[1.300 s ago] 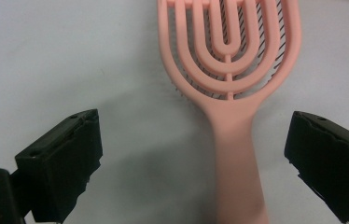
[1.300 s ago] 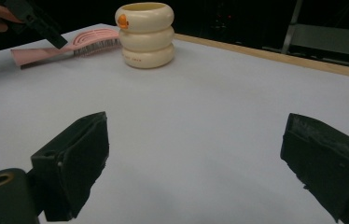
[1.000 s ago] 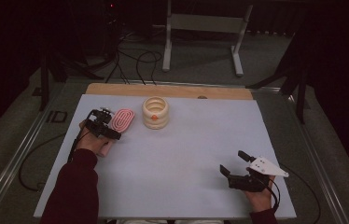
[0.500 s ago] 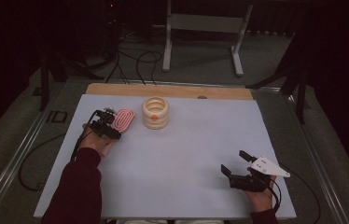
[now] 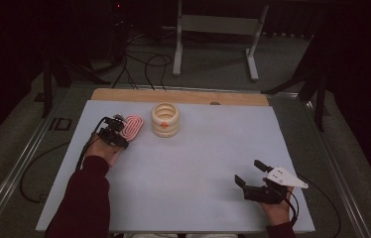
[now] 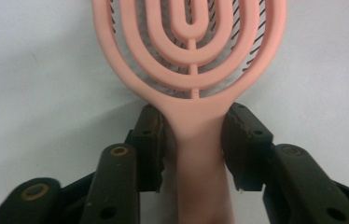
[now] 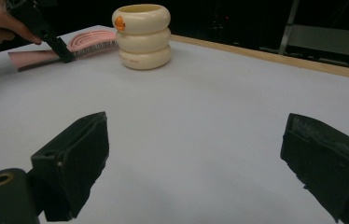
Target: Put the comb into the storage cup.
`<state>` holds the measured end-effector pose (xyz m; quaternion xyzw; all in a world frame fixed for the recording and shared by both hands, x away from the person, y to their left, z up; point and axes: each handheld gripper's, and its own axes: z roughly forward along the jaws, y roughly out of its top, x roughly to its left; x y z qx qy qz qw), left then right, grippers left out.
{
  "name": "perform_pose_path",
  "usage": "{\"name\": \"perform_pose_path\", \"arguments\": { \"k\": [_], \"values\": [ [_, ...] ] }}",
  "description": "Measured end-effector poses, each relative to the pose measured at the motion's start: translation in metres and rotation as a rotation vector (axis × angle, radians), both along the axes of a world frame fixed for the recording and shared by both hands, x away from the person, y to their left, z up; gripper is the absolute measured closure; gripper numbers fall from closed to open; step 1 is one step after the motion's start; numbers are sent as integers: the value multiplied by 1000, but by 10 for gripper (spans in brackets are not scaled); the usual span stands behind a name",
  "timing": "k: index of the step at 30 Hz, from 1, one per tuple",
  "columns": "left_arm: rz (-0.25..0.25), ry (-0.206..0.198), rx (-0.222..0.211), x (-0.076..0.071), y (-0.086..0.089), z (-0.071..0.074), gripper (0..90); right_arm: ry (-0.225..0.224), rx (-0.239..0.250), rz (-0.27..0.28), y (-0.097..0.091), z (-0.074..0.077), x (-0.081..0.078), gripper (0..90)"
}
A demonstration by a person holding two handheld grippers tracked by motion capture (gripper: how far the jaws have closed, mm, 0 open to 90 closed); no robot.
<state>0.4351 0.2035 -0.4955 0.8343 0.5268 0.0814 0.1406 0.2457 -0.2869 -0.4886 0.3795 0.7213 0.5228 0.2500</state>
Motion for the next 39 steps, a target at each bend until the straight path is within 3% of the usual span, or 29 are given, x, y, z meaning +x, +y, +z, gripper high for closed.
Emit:
{"name": "perform_pose_path", "arguments": {
  "k": [7, 16, 28, 39],
  "values": [
    [-7, 16, 9, 2, -1, 1, 678, -1, 1, 0, 0, 0, 0, 80],
    [-11, 10, 6, 2, 0, 1, 699, -6, 1, -3, -1, 0, 1, 80],
    [-1, -47, -51, -6, 7, 8, 702, -4, -1, -1, -1, 0, 1, 80],
    [8, -150, -95, -16, 12, 26, 702, 1, -1, -2, -1, -1, 1, 80]
  ]
}}
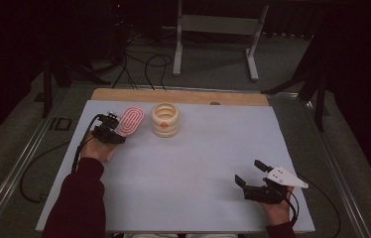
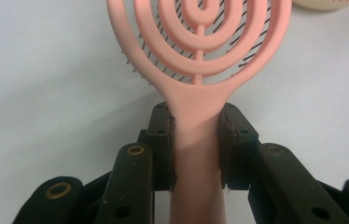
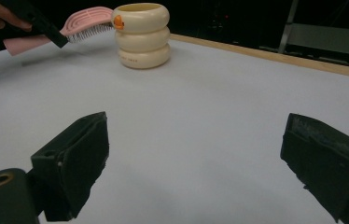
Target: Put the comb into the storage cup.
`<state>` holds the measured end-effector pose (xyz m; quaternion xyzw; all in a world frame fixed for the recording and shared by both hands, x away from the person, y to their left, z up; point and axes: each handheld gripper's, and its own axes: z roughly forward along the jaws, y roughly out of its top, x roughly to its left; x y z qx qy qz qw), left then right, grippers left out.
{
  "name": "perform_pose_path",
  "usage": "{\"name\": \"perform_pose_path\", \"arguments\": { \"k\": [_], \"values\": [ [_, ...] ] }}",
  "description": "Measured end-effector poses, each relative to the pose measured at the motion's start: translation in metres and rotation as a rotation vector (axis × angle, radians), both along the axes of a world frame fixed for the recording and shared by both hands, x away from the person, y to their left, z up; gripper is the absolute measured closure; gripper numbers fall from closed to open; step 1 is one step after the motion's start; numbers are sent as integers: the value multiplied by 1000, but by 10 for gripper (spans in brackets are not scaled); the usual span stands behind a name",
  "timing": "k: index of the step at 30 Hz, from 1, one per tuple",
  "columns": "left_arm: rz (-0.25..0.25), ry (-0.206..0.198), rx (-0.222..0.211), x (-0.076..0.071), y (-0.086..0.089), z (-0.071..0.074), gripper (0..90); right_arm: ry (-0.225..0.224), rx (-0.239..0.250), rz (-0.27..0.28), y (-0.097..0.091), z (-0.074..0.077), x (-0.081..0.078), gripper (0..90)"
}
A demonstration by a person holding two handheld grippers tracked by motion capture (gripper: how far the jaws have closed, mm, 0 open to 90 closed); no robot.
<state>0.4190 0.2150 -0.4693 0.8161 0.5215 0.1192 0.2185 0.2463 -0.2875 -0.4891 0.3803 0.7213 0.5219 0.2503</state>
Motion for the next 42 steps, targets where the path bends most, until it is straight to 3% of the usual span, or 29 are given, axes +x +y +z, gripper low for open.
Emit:
{"name": "perform_pose_path", "arguments": {
  "k": [11, 21, 30, 34, 42],
  "values": [
    [-10, -86, -34, -16, 2, 11, 702, 3, -3, 1, 1, 0, 0, 80],
    [-50, -163, -64, -30, 1, 20, 703, 5, -1, 9, 2, -1, 1, 80],
    [-85, -197, -75, -37, -4, 24, 702, 12, -3, 14, 3, -2, 4, 80],
    [-99, -202, -61, -38, -7, 25, 703, 29, 2, 19, 2, -1, 7, 80],
    [-113, -232, -72, -41, -7, 32, 703, 61, 44, 33, -3, 9, 17, 79]
  ]
}}
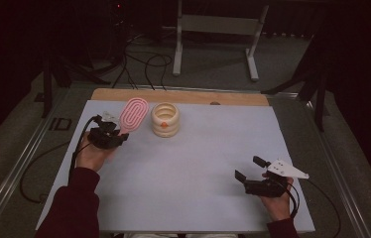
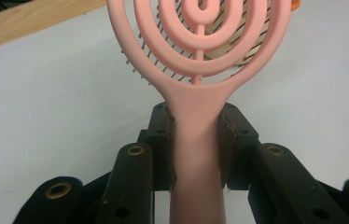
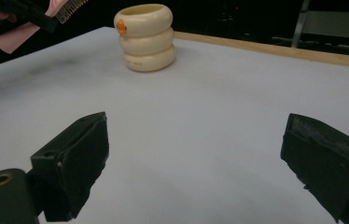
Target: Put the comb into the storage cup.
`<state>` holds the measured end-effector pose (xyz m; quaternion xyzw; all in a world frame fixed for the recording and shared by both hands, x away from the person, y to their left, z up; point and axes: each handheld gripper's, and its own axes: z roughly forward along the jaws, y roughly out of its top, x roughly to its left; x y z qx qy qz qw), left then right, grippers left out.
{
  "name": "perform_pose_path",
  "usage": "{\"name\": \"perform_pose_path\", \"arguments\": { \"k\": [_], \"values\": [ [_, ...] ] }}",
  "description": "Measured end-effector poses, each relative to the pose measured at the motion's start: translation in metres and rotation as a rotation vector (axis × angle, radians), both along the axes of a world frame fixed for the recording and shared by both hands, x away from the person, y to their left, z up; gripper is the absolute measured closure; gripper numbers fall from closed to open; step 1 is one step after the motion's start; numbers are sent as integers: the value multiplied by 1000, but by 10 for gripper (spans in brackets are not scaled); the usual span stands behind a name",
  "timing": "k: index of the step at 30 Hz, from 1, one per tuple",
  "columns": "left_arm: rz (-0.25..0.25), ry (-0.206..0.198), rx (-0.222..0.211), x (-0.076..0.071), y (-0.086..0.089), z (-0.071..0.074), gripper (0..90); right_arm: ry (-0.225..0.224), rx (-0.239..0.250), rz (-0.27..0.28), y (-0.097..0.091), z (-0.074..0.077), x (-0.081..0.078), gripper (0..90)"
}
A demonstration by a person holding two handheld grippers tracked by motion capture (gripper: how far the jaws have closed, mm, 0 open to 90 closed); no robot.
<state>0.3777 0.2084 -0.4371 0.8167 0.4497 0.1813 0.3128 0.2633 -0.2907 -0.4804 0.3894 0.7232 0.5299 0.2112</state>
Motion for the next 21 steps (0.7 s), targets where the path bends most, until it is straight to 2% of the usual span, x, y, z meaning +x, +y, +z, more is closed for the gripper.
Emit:
{"name": "perform_pose_path", "arguments": {
  "k": [5, 8, 12, 16, 21],
  "values": [
    [-12, -13, 1, -2, -2, 3, 703, 19, 21, 13, 1, 7, 11, 79],
    [-25, -19, 1, -3, -3, 4, 703, 46, 21, 11, 3, 9, 18, 79],
    [-35, -23, 4, -4, -6, 5, 703, 82, 40, 39, 9, 12, 27, 80],
    [-44, -31, -2, -6, -9, 6, 703, 85, 41, 61, 16, 19, 34, 79],
    [-59, -43, 2, -8, -13, 8, 703, 69, 45, 82, 24, 29, 44, 80]
  ]
}}
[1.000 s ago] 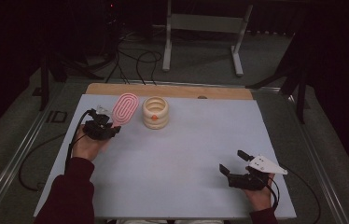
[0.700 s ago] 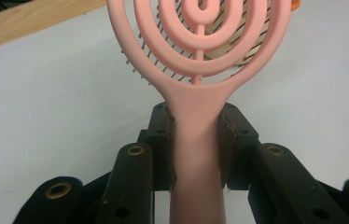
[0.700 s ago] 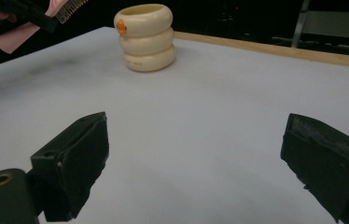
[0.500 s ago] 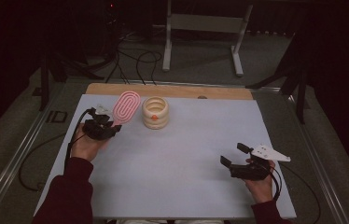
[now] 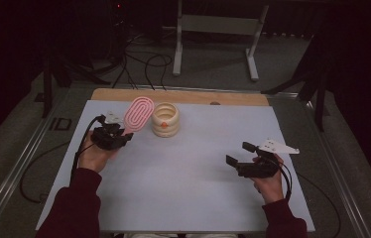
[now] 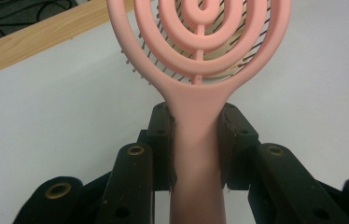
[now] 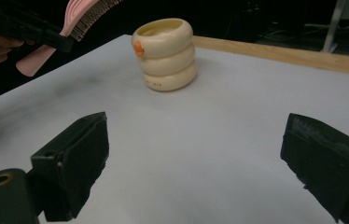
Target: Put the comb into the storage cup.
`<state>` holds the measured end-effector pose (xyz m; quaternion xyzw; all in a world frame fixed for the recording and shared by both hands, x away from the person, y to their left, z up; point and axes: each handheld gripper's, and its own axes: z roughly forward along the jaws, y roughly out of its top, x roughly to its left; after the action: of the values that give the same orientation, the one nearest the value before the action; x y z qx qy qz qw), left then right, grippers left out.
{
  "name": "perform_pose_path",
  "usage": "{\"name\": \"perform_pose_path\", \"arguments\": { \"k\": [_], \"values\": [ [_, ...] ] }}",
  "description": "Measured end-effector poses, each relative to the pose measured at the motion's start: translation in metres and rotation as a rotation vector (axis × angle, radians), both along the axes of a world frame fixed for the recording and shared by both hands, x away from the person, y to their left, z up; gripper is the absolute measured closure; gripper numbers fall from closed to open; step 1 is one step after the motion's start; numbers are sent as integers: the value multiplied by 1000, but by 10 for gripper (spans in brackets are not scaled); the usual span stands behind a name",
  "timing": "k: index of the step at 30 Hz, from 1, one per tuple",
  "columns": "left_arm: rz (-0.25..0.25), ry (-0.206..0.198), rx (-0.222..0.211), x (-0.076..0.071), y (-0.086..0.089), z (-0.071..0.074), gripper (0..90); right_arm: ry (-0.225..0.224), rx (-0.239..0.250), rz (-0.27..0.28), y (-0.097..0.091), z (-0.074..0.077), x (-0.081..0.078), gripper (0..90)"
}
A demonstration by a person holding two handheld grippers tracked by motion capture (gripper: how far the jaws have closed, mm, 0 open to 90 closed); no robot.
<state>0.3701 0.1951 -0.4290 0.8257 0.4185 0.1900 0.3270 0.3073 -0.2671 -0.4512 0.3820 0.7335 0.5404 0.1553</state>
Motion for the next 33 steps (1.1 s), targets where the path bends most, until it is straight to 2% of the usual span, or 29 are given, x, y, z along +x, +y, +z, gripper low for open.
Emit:
{"name": "perform_pose_path", "arguments": {
  "k": [6, 17, 23, 33],
  "values": [
    [-23, -20, 1, -4, -8, 3, 703, 4, 18, 23, 9, 12, 13, 79],
    [-76, -49, -1, -9, -24, 3, 703, 21, 30, 74, 33, 23, 40, 79],
    [-96, -62, -4, -12, -30, 3, 703, 43, 57, 98, 46, 24, 52, 79],
    [-134, -76, -5, -17, -43, 2, 703, 72, 68, 125, 65, 23, 66, 79]
  ]
}}
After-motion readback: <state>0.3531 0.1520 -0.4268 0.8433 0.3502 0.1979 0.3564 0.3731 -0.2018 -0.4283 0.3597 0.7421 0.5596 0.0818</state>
